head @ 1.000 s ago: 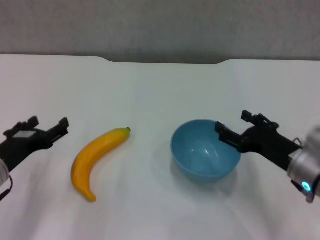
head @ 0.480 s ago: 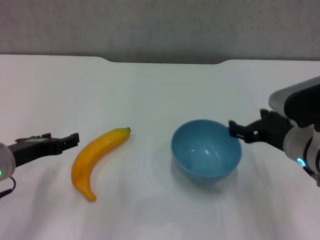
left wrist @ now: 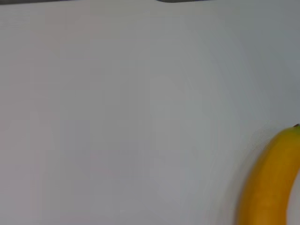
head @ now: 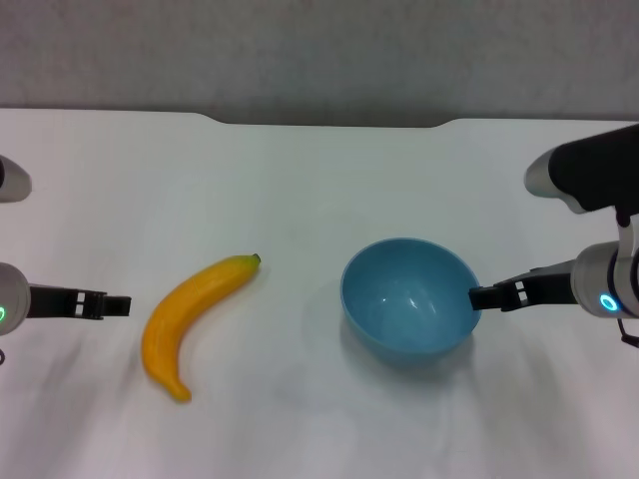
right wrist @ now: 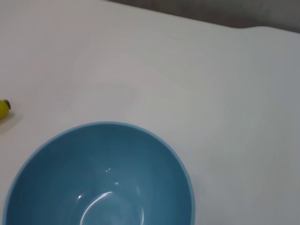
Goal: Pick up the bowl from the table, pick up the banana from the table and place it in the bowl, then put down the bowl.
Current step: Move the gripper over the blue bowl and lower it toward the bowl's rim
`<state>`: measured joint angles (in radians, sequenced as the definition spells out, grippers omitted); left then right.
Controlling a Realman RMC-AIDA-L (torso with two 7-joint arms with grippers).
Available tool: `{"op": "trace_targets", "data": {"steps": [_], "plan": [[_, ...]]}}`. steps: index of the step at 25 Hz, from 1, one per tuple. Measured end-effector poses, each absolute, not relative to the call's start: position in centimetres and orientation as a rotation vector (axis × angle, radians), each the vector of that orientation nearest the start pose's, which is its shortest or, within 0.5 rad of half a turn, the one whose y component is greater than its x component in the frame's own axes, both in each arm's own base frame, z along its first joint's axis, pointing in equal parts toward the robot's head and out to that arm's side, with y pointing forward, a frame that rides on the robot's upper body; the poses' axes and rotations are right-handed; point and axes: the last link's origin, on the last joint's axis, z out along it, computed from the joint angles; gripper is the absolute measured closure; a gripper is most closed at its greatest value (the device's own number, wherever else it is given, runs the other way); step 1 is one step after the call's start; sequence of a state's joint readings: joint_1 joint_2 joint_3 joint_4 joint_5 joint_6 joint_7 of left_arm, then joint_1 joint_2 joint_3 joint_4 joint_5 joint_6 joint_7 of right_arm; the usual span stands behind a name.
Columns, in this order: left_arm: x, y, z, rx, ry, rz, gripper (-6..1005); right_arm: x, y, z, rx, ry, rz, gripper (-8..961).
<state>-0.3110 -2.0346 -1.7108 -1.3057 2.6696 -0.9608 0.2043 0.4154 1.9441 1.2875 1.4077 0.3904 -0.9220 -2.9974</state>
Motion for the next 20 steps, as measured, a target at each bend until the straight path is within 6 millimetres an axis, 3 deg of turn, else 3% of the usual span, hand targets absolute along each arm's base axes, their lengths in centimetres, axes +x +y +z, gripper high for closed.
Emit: {"op": "trace_targets", "data": {"steps": [7,13,20], "plan": [[-28.5,36.1,3.1,-1.926,-1.234,0.135,152,19.8,37.8,-1.5,-2.073,1.118,-0.103,66],[-28.5,36.2,3.3,-1.918,-1.230,0.134,152,20.8,38.2,-0.3,-2.012,1.166,-0.087,64],[-28.7,36.2,3.4,-1.909,-1.224,0.126,151,21.7,38.9,-1.8,-2.007,1.197,-0.133,63]]}}
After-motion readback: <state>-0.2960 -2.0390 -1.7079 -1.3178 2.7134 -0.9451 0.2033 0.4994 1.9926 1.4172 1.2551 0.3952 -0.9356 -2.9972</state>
